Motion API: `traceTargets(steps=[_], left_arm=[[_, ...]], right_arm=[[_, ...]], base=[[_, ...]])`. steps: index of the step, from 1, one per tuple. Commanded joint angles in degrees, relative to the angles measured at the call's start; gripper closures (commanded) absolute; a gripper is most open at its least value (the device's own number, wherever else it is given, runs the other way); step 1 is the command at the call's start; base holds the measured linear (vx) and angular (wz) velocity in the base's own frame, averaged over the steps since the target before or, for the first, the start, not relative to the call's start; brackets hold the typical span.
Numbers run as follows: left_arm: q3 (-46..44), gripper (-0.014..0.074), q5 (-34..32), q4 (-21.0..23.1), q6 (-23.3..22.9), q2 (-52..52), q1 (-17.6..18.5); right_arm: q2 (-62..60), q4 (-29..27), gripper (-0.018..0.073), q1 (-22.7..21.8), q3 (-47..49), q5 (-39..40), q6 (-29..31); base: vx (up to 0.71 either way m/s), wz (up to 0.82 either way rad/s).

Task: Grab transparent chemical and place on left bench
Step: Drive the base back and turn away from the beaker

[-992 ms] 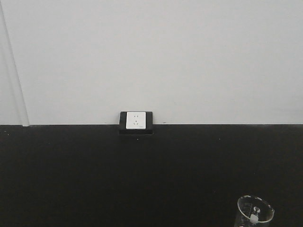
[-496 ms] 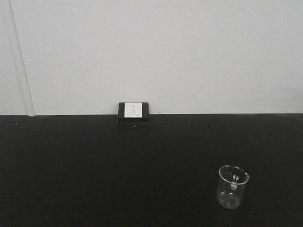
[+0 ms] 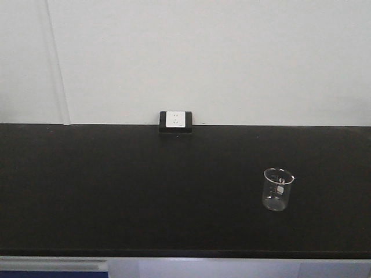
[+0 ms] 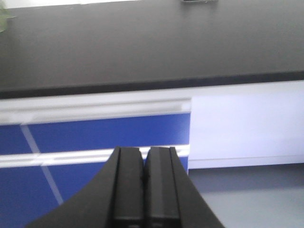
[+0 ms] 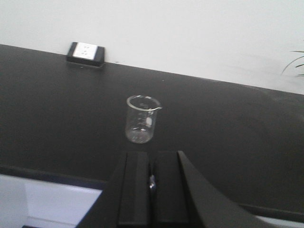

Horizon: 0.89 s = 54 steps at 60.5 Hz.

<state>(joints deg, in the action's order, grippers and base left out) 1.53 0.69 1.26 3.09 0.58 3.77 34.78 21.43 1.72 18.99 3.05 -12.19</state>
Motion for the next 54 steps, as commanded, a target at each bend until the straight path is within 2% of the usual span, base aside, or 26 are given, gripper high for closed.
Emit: traceTargets(steps=[1, 54], left_arm=[[0.93, 0.0600, -4.49, 0.04, -0.45, 1.10, 0.10], [0.93, 0.0600, -4.49, 0.04, -0.45, 1.10, 0.10]], right_arm=[[-0.03, 0.56, 0.0564, -0.04, 1.70, 3.73, 0.18], [-0.03, 0.56, 0.0564, -0.04, 1.70, 3.73, 0.18]], base=[[-0.36, 0.29], [-0.34, 0.48]])
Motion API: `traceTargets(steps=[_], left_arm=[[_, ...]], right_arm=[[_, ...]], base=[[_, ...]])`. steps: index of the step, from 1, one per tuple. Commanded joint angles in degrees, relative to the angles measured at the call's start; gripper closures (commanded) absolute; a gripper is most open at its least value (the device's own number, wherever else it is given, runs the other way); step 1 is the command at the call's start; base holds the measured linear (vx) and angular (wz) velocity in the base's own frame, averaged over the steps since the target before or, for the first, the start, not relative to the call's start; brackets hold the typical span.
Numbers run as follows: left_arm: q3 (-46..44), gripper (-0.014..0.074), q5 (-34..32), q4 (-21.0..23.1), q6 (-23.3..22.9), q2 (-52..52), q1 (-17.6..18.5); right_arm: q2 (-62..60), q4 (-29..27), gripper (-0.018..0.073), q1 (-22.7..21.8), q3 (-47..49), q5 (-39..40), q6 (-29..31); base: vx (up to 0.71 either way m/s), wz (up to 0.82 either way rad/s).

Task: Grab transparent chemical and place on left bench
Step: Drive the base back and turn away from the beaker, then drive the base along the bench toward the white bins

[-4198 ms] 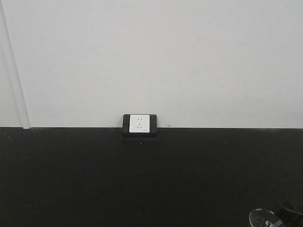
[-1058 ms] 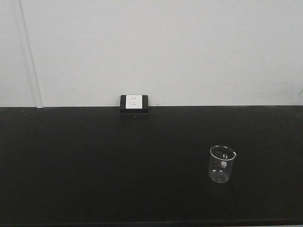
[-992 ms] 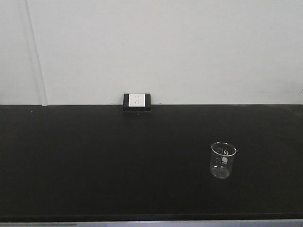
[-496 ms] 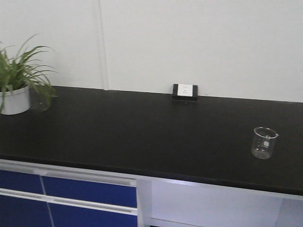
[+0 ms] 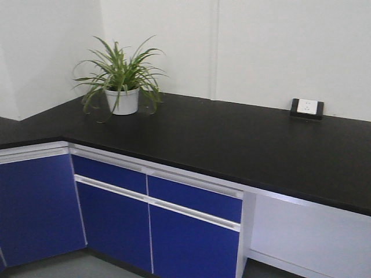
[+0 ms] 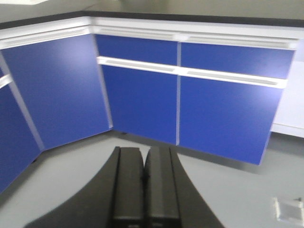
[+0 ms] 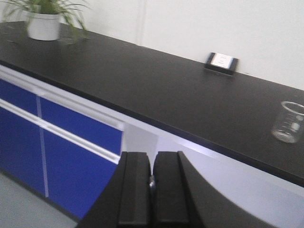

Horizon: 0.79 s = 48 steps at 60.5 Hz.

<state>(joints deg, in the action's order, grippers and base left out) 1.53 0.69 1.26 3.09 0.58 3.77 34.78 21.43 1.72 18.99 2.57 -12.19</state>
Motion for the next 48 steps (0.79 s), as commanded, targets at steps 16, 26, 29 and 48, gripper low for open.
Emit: traceTargets(steps=[16, 26, 29, 48], left_arm=[[0.93, 0.0600, -4.49, 0.04, -0.45, 1.10, 0.10], [0.93, 0.0600, -4.49, 0.04, -0.45, 1.10, 0.10], [0.93, 0.0600, -4.49, 0.04, -0.45, 1.10, 0.10], [0.93, 0.0600, -4.49, 0.04, -0.45, 1.10, 0.10]], right_arm=[[-0.03, 0.56, 0.0564, -0.04, 1.70, 4.16, 0.18], [-0.03, 0.56, 0.0564, -0.04, 1.70, 4.16, 0.18], [-0.03, 0.56, 0.0564, -0.04, 1.70, 4.16, 0.18], [-0.03, 0.56, 0.0564, -0.04, 1.70, 4.16, 0.18]], base=[[-0.25, 0.47], [-0.19, 0.54], [-0.15, 0.59], [-0.12, 0.68]])
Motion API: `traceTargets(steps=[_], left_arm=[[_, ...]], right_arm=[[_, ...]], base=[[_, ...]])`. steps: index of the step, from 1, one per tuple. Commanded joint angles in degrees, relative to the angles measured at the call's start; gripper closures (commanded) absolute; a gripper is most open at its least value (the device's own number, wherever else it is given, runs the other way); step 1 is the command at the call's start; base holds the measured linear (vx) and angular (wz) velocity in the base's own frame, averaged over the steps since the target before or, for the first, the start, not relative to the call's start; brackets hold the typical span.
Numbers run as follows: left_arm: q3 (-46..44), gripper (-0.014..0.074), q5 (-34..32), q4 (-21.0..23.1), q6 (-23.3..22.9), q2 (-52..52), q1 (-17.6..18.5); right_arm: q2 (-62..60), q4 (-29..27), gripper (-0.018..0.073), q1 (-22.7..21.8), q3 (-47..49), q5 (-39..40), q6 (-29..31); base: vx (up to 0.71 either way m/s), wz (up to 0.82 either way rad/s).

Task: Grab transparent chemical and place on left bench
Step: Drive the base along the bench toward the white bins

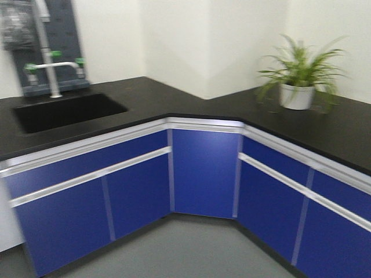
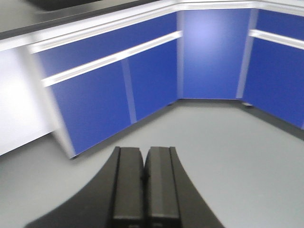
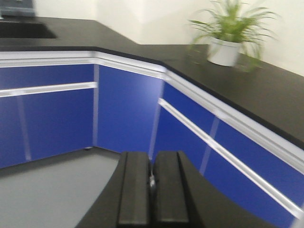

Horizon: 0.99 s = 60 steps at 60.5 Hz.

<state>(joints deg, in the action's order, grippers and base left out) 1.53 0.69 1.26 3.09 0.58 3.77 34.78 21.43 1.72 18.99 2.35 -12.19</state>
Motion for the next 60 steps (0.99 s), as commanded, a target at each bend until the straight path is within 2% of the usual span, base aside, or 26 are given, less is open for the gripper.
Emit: traceTargets(steps=[1, 28, 60], left_arm=[[0.93, 0.0600, -4.49, 0.04, -0.45, 1.10, 0.10], [0.93, 0.0600, -4.49, 0.04, -0.45, 1.10, 0.10], [0.93, 0.0600, -4.49, 0.04, -0.45, 1.10, 0.10]], right_arm=[[-0.03, 0.56, 0.0564, -0.04, 1.70, 4.38, 0.18], [-0.03, 0.56, 0.0564, -0.04, 1.70, 4.38, 0.18], [-0.03, 0.56, 0.0564, -0.04, 1.70, 4.33, 0.18]], base=[[-0.09, 0.79], [0.00, 0.75], [0.14, 0.46]])
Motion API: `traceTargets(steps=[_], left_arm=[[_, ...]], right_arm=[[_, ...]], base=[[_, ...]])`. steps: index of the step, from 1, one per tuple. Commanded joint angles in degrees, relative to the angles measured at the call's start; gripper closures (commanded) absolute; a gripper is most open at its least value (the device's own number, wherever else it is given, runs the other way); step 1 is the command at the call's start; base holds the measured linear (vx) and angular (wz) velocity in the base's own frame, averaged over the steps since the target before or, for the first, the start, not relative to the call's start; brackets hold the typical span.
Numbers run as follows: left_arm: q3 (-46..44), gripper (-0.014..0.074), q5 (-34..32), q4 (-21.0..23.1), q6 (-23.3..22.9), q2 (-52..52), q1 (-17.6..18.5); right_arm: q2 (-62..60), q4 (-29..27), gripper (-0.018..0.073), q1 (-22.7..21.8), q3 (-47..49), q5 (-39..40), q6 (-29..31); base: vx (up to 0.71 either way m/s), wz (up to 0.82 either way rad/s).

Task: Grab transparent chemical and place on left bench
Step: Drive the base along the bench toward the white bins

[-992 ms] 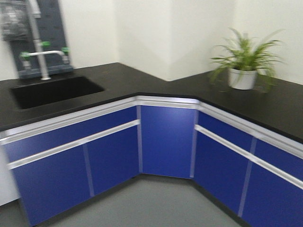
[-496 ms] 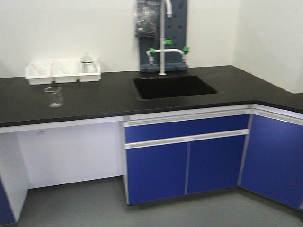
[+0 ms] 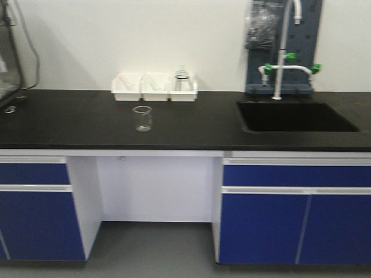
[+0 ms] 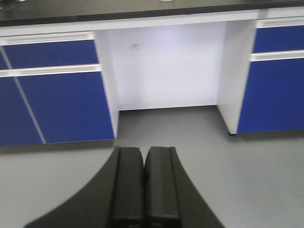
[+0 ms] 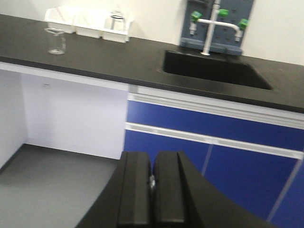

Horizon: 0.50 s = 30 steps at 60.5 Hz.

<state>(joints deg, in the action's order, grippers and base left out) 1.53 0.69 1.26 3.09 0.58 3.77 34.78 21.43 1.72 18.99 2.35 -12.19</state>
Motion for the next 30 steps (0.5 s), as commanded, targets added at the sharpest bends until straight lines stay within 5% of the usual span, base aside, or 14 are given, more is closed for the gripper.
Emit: traceTargets(steps=[1, 30], left_arm=[[0.93, 0.0600, -4.49, 0.04, -0.45, 1.10, 0.10], [0.93, 0.0600, -4.49, 0.04, -0.45, 1.10, 0.10]], right_arm=[[-0.03, 0.56, 0.0564, -0.04, 1.70, 4.33, 0.18], [-0.03, 0.56, 0.0564, -0.04, 1.70, 4.33, 0.18]], base=[[0.17, 0.48], [0.22, 0.58]])
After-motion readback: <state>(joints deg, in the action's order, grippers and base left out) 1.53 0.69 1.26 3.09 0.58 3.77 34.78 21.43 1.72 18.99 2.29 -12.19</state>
